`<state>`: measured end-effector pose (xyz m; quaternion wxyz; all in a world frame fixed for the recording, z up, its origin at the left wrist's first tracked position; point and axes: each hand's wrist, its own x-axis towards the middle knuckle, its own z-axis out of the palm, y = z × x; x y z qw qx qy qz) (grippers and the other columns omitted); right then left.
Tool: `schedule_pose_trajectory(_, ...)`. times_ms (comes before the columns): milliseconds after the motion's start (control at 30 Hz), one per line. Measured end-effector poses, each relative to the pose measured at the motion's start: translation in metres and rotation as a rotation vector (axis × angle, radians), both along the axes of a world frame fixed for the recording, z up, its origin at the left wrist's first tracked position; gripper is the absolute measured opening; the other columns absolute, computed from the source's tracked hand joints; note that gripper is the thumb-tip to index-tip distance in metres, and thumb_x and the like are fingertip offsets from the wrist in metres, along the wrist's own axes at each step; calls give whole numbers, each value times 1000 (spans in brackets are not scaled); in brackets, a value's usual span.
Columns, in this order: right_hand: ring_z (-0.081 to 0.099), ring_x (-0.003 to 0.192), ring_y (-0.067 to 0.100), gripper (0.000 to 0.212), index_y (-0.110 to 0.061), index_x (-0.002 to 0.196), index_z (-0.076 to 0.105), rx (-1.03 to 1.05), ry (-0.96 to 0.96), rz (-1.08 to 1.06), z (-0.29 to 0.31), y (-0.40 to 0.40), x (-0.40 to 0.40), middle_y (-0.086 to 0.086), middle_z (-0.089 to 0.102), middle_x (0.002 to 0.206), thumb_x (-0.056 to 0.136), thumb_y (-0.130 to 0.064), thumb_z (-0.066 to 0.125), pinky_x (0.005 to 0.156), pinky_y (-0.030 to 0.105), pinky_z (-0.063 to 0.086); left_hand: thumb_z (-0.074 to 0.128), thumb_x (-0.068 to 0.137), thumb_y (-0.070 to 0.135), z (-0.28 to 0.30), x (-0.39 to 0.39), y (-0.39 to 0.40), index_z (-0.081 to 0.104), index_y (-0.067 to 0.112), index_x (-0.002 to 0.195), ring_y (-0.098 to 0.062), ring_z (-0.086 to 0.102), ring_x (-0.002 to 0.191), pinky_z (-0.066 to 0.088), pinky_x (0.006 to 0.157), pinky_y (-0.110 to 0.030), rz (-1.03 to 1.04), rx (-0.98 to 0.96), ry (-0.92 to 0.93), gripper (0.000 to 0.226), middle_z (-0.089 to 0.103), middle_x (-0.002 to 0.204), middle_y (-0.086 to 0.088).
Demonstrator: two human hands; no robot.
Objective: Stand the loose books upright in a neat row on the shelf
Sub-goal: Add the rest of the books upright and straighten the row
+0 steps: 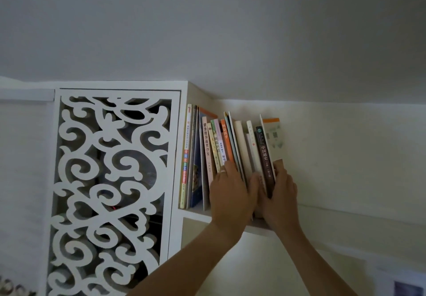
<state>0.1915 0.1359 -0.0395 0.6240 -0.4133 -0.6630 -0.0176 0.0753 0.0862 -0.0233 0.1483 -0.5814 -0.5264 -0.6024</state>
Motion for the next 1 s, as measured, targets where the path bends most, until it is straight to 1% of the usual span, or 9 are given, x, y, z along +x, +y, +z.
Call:
schedule_pose_trajectory(67, 51, 112, 23, 95, -22, 143, 44, 15, -2, 2, 0, 0, -1, 2, 56, 126, 77, -90, 38, 88, 34, 45, 51, 104, 41, 7, 1, 7, 46, 21, 133, -15, 68, 106, 59, 94, -36, -70, -94, -93, 36, 65, 116, 3)
schedule_pose_trajectory(167, 53, 112, 25, 85, -21, 144, 42, 30, -22, -33, 0, 0, -1, 5, 57, 126, 83, -80, 47, 87, 34, 45, 55, 102, 27, 11, -1, 10, 50, 23, 130, -14, 68, 100, 61, 92, -39, -141, -43, -128, 28, 67, 110, 4)
schedule_pose_trajectory(300, 57, 113, 31, 77, -16, 143, 40, 44, -52, -97, -2, 1, -5, 11, 59, 126, 87, -69, 46, 88, 46, 52, 47, 98, 42, 0, 4, 4, 51, 25, 125, -14, 68, 95, 63, 85, -35, -140, 53, -166, 32, 66, 109, 6)
schedule_pose_trajectory(400, 58, 110, 33, 68, -14, 141, 40, 67, -85, -134, -5, 4, -7, 13, 59, 125, 90, -52, 63, 88, 48, 52, 47, 102, 42, 2, 8, -1, 44, 21, 136, -16, 71, 90, 64, 78, -34, -159, 0, -196, 40, 68, 106, 5)
schedule_pose_trajectory(567, 59, 106, 33, 67, -16, 140, 36, 100, -91, -159, -5, 1, -8, 13, 60, 122, 92, -58, 57, 83, 46, 54, 55, 101, 20, 18, 1, -4, 29, 24, 152, -18, 72, 102, 63, 89, -41, -229, -116, -197, 57, 68, 117, 1)
schedule_pose_trajectory(667, 61, 106, 34, 67, -17, 141, 35, 115, -92, -169, -6, -2, -9, 15, 60, 123, 92, -56, 60, 83, 45, 54, 53, 103, 21, 20, 3, -19, 32, 23, 150, -20, 68, 111, 58, 100, -43, -183, -126, -143, 52, 66, 123, -2)
schedule_pose_trajectory(733, 60, 113, 36, 71, -16, 146, 32, 120, -95, -183, -6, -2, -10, 17, 53, 134, 93, -50, 65, 87, 48, 56, 51, 104, 25, 17, 2, -30, 33, 19, 152, -20, 66, 115, 55, 104, -41, -157, -102, -119, 51, 65, 127, -5)
schedule_pose_trajectory(833, 51, 130, 39, 75, -21, 156, 22, 128, -144, -211, -4, -4, -12, 17, 31, 155, 97, -43, 63, 92, 58, 56, 49, 105, 24, 14, -6, -47, 34, 18, 151, -21, 70, 108, 59, 97, -42, -160, -36, -91, 48, 68, 123, -4)
schedule_pose_trajectory(1000, 52, 128, 43, 70, -34, 161, 15, 109, -229, -288, -3, -12, -16, 16, 21, 161, 102, -43, 52, 89, 60, 56, 50, 105, 16, 12, -16, -68, 36, 22, 145, -18, 72, 87, 64, 78, -37, -164, 0, -67, 44, 69, 105, -1)
